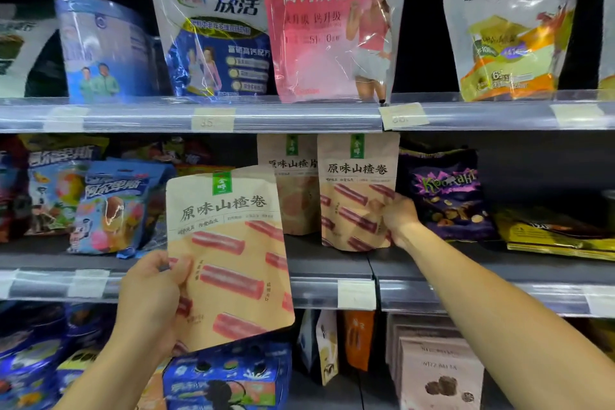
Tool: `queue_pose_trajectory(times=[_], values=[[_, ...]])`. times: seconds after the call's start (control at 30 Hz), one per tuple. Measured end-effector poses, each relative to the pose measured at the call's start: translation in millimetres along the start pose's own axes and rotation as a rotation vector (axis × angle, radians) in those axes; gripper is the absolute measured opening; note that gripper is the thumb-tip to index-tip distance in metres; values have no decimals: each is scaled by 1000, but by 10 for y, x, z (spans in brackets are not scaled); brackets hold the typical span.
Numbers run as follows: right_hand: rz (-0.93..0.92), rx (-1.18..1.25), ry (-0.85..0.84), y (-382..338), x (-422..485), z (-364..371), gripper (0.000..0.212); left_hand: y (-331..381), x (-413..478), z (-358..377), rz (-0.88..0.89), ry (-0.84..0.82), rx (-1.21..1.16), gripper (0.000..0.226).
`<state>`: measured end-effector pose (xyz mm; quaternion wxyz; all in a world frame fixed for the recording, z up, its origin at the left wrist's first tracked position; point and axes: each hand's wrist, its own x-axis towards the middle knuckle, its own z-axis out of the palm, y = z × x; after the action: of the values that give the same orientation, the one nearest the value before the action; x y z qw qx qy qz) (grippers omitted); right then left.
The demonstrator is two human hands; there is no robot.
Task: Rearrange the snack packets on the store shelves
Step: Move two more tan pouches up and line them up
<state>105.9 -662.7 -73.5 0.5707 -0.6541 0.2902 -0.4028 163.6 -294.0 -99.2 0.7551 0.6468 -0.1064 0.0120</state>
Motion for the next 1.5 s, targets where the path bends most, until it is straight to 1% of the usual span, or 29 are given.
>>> queue_pose_trajectory(times=[0.1,0.2,0.33,0.4,0.53,0.63,0.7,0.8,0.93,1.1,1.3,1.43,1.5], values=[[-12,12,26,34,-22,6,44,-42,37,116,-27,-42,-3,28],[-28,-139,82,34,-78,-68,44,-39,44,266,-35,-95,-13,30],[-65,-322,153,-3,-252,-362,55,12,46,477,-31,-159,-25,31],[-129,-504,130,-2,-417,-557,53,34,34,620,-51,-208,-55,31],[-307,-973,59,144,-812,-836,44,69,31,986,-96,-328,-86,35],[-437,-1209,59,402,-1051,-939,53,100,46,1250,-102,-384,-74,31],[-509,-1309,83,584,-1123,-987,59,116,54,1388,-96,-394,-72,28],[-592,-1291,154,730,-1130,-994,55,120,118,1541,-36,-374,-16,23],[-620,-1268,233,758,-1122,-954,50,57,236,1739,8,-374,-56,22],[-613,-1278,247,757,-1142,-934,52,14,332,2004,-35,-331,-170,28],[-604,-1275,258,745,-1158,-929,53,-60,362,2229,19,-337,-60,12],[-615,-1267,264,770,-1133,-930,50,-163,421,2280,59,-324,-15,21],[-621,-1263,272,778,-1127,-930,50,-199,418,2282,72,-326,-32,22]])
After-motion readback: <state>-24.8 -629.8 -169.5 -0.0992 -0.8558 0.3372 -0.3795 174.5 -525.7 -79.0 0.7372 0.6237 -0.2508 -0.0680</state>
